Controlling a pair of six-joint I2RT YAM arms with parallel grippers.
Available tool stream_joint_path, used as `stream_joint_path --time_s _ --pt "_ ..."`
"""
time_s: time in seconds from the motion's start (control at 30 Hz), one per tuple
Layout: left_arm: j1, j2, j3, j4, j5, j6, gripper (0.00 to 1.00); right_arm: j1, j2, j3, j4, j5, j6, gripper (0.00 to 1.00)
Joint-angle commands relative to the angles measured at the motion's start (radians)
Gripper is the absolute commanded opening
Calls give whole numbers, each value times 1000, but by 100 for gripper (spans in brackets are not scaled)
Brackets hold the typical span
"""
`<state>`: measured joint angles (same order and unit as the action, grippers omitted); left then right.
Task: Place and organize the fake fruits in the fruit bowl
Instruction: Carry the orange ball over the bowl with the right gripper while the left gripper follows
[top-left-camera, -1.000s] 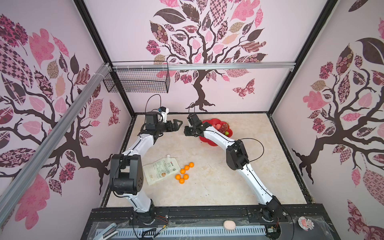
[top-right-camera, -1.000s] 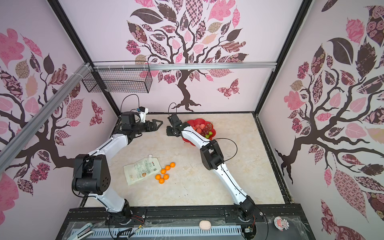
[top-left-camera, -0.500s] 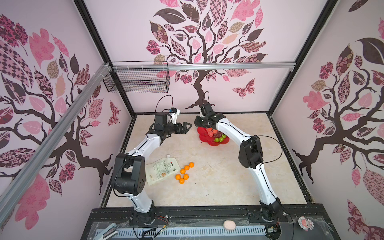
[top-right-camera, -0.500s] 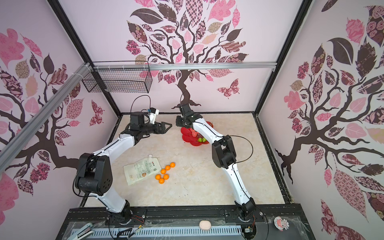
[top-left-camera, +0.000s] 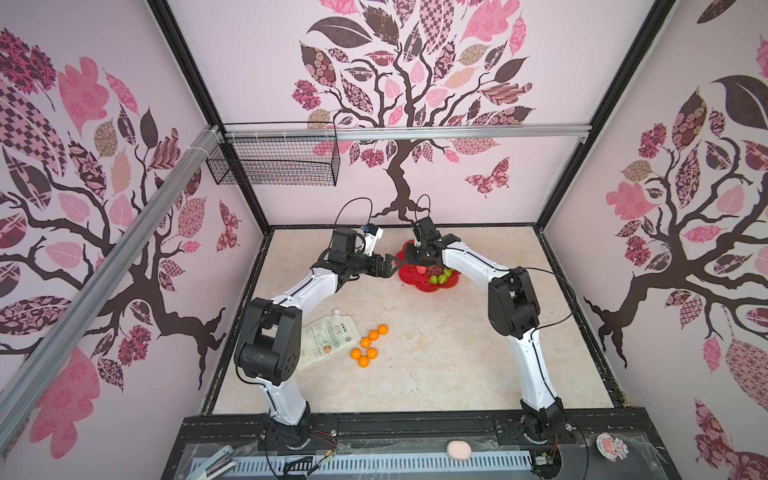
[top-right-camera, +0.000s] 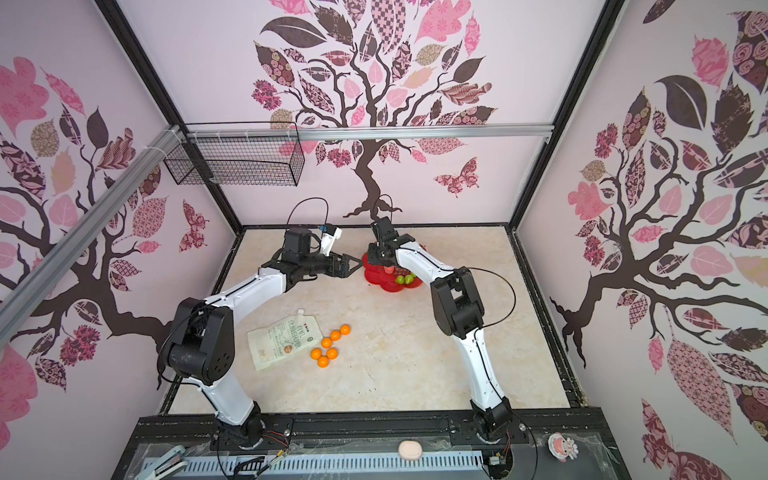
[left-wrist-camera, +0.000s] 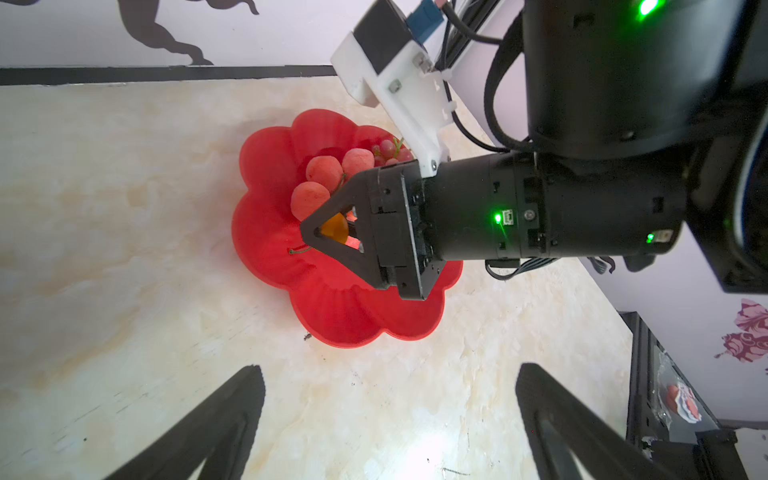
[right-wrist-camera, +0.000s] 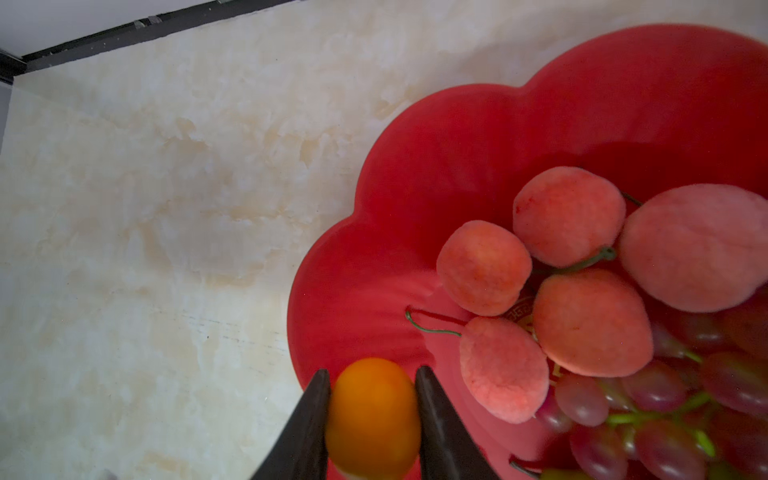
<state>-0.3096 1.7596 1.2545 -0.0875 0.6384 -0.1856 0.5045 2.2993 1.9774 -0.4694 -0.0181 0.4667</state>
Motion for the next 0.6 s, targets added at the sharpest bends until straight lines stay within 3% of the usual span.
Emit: stream_joint_path --time_s 0.0,0.57 --pt "1 6 46 -22 4 27 98 4 -13 32 -21 20 -13 34" --pt "1 18 66 -62 3 45 98 4 161 243 -123 36 -34 34"
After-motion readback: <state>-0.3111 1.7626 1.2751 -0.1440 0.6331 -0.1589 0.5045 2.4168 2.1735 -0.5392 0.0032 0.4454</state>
